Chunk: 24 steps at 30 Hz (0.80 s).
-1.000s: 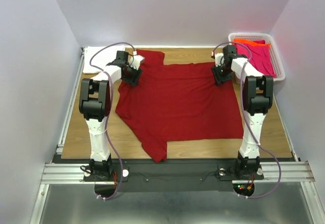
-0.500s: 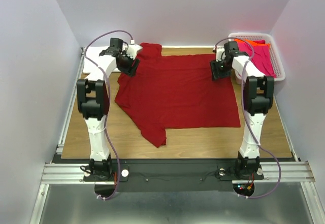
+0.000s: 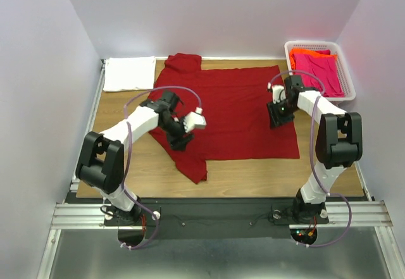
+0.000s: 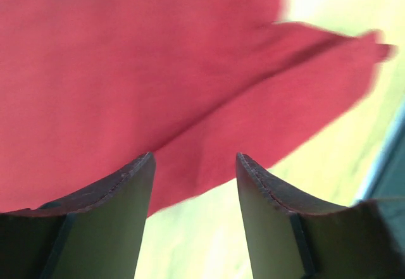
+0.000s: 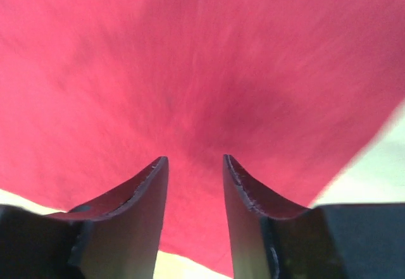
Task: Fold and stack the t-shirts
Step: Flatten the tshirt out
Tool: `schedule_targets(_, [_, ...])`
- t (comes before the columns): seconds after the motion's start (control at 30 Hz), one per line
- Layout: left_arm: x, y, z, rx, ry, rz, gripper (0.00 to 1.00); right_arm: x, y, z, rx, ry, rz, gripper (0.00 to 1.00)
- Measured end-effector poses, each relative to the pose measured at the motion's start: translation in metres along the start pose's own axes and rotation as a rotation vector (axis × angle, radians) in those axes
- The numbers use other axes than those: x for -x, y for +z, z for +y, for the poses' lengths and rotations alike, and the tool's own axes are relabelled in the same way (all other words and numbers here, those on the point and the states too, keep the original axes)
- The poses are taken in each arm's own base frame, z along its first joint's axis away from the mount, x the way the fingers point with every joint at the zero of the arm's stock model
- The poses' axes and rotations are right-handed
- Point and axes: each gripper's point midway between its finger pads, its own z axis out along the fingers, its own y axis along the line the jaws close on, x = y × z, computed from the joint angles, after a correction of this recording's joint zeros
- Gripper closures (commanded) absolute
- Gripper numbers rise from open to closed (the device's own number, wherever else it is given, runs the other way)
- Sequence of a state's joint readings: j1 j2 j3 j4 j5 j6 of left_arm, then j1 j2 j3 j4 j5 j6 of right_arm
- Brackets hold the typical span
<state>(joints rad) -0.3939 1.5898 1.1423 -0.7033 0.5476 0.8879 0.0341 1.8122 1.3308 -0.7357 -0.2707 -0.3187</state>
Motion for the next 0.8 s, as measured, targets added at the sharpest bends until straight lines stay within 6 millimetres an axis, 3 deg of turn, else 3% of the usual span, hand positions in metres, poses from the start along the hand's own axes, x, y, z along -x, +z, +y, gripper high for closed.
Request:
schedule_targets(0.13, [0.008, 0.024, -0.050, -0.092, 0.094, 0.032, 0.37, -0.058, 0.018, 0.009, 0.031, 0.023, 0.143, 0.59])
schedule_targets(0.17, [0.016, 0.026, -0.061, -0.102, 0.131, 0.024, 0.37, -0.062, 0.018, 0.010, 0.034, 0.021, 0.152, 0.60])
schedule_targets(0.3, [0.041, 0.033, -0.091, -0.134, 0.221, -0.013, 0.37, -0.066, 0.017, 0.010, 0.024, 0.011, 0.146, 0.60])
schedule_targets(0.5, [0.055, 0.043, -0.112, -0.153, 0.241, -0.024, 0.37, -0.067, 0.018, 0.007, 0.010, 0.001, 0.136, 0.60])
schedule_targets(0.63, [0.059, 0.053, -0.128, -0.176, 0.266, -0.016, 0.38, -0.066, 0.018, 0.005, -0.002, -0.007, 0.131, 0.60])
schedule_targets(0.8, [0.055, 0.067, -0.134, -0.191, 0.256, 0.016, 0.41, -0.066, 0.017, 0.003, -0.010, -0.013, 0.133, 0.60])
